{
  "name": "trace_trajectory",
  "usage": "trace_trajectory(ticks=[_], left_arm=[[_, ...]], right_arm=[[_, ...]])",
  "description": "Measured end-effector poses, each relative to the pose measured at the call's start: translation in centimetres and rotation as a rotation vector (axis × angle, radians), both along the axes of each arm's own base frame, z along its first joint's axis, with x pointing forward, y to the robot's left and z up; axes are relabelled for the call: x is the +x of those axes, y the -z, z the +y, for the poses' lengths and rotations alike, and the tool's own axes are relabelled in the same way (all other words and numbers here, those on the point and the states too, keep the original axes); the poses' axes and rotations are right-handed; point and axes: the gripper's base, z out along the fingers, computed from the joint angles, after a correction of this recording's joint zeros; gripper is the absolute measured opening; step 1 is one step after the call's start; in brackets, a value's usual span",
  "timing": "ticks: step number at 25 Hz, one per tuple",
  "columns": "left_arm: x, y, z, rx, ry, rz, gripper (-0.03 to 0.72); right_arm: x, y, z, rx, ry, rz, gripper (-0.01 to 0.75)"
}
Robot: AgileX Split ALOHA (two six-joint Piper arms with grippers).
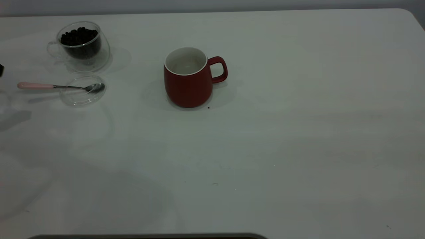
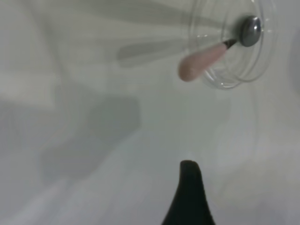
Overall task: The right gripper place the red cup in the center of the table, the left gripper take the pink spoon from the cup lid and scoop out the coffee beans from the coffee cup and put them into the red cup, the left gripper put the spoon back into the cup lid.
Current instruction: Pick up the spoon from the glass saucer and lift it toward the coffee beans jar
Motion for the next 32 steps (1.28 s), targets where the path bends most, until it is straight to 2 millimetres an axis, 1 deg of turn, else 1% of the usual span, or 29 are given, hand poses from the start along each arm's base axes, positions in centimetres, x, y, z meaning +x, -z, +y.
trace_trajectory(ticks=[4,10,15,18,24,32], left_arm=[[0.8,1.7,0.5,-0.012,0.027,0.015,0.665],[2.6,3.0,1.5,-0.023,0.055,-0.002,0.664],[3.1,5.0,1.4,-0.067,0.065,0.014,0.664],[3.5,5.6,0.9,-0.094,0.073,0.000,0.664],[4.2,5.4,0.3,-0.126,0.067,-0.053,0.660],[5.2,5.2,-1.6,-0.147,0.090,-0.074,0.655]], right_arm=[[0.0,0.0,0.0,0.000,0.000,0.000,0.588],[0.0,0.0,0.0,0.000,0.000,0.000,0.588],[0.0,0.0,0.0,0.000,0.000,0.000,0.588],[0.0,0.0,0.0,0.000,0.000,0.000,0.588],[0.0,0.0,0.0,0.000,0.000,0.000,0.588],[0.0,0.0,0.0,0.000,0.000,0.000,0.588]])
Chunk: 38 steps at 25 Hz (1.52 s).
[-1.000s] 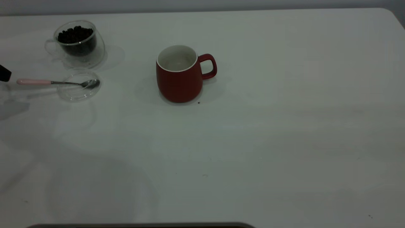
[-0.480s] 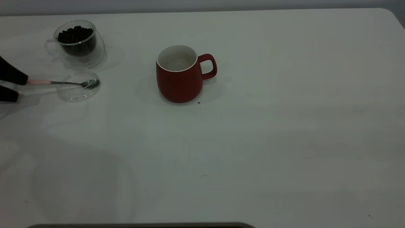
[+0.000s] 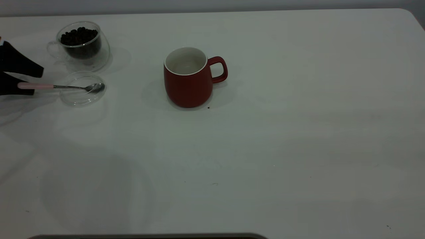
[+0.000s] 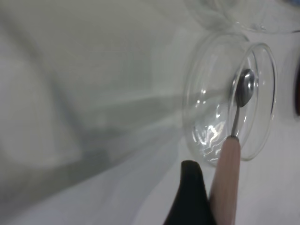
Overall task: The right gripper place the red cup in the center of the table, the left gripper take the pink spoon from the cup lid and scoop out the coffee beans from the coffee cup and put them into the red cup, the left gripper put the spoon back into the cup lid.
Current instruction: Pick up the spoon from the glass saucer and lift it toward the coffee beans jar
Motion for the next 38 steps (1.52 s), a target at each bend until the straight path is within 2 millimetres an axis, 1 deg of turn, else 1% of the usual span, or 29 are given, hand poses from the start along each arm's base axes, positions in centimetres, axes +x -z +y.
trace_trajectory(ticks=[2,7,11,20,22,28,29,31,35,38], left_arm=[[0.1,0.0,-0.4,0.001,0.007,-0.001,0.654],[0.2,0.0,-0.4,0.000,0.008,-0.001,0.647],[0.1,0.0,-0.4,-0.006,0.008,0.004,0.609],[0.1,-0.2,-0.6,-0.031,0.003,0.018,0.412],[0.1,-0.2,-0.6,-0.039,-0.003,0.017,0.359],[0.2,-0.3,-0.6,-0.050,-0.015,0.012,0.166],[0.2,-0.3,-0.7,-0.053,-0.014,0.012,0.148],[0.2,-0.4,-0.7,-0.058,-0.013,0.013,0.131],[0.2,-0.5,-0.7,-0.059,-0.008,0.014,0.129],[0.1,-1.0,-0.6,-0.035,0.013,0.012,0.129]], right_arm=[[0.0,0.0,0.0,0.000,0.000,0.000,0.588],[0.0,0.0,0.0,0.000,0.000,0.000,0.588],[0.0,0.0,0.0,0.000,0.000,0.000,0.588],[0.0,0.0,0.0,0.000,0.000,0.000,0.588],[0.0,0.0,0.0,0.000,0.000,0.000,0.588],[0.0,0.0,0.0,0.000,0.000,0.000,0.588],[0.0,0.0,0.0,0.000,0.000,0.000,0.588],[0.0,0.0,0.0,0.000,0.000,0.000,0.588],[0.0,0.0,0.0,0.000,0.000,0.000,0.588],[0.0,0.0,0.0,0.000,0.000,0.000,0.588]])
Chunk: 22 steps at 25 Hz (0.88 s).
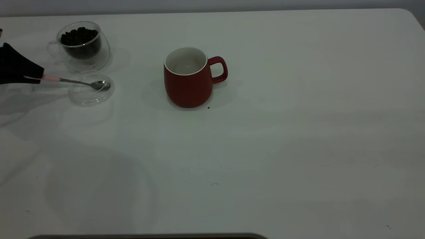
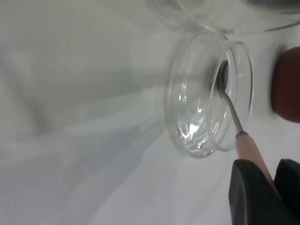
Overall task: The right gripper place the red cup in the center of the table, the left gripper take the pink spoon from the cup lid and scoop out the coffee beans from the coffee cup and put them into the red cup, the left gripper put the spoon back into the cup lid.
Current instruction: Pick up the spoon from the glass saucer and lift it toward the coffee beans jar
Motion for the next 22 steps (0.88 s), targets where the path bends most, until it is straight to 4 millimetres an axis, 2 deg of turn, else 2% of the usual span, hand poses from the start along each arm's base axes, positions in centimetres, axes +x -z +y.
trace_trajectory(ticks=[3,15,18,22], left_arm=[[0.0,-1.1,0.2,0.041,0.032,-0.008,0.129],[-0.1,-8.8,0.5,0.108,0.085,-0.039,0.126],[0.2,-11.3,-0.3,0.133,0.087,-0.066,0.126],[0.0,-14.8,-2.2,0.195,0.068,-0.125,0.126]], right_arm=[[0.0,0.0,0.0,0.000,0.000,0.000,0.588],[0.0,0.0,0.0,0.000,0.000,0.000,0.588],[0.0,0.0,0.0,0.000,0.000,0.000,0.588],[0.0,0.0,0.0,0.000,0.000,0.000,0.588]])
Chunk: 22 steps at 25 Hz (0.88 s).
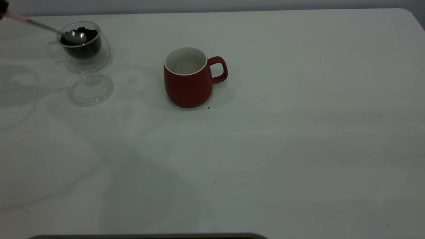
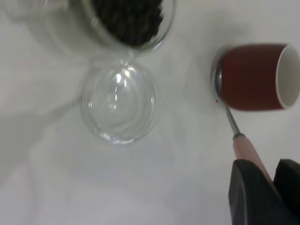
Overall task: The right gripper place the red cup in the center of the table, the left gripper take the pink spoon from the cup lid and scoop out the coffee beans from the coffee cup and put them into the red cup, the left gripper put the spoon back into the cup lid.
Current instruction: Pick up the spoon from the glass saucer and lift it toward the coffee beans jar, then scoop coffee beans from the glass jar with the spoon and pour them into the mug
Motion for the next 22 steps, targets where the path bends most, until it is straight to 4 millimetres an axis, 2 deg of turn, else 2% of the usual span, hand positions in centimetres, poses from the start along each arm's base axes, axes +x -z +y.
trace_trajectory(ticks=[5,8,13,17,22], left_arm=[[-1.5,-1.6,-1.0,0.065,-0.084,-0.048,0.126],[-2.5,-1.0,-1.2,0.084,-0.143,-0.055,0.126],[-2.9,0.0,-1.2,0.039,-0.199,-0.142,0.126],[-3.3,0.5,0.4,0.008,-0.255,-0.188,0.126],[-3.6,2.3,2.5,0.013,-0.300,-0.182,0.126]], right_arm=[[0.0,0.0,0.0,0.000,0.000,0.000,0.588],[0.0,0.0,0.0,0.000,0.000,0.000,0.588],[0.0,0.0,0.0,0.000,0.000,0.000,0.588],[0.0,0.0,0.0,0.000,0.000,0.000,0.588],[0.0,0.0,0.0,0.000,0.000,0.000,0.588]])
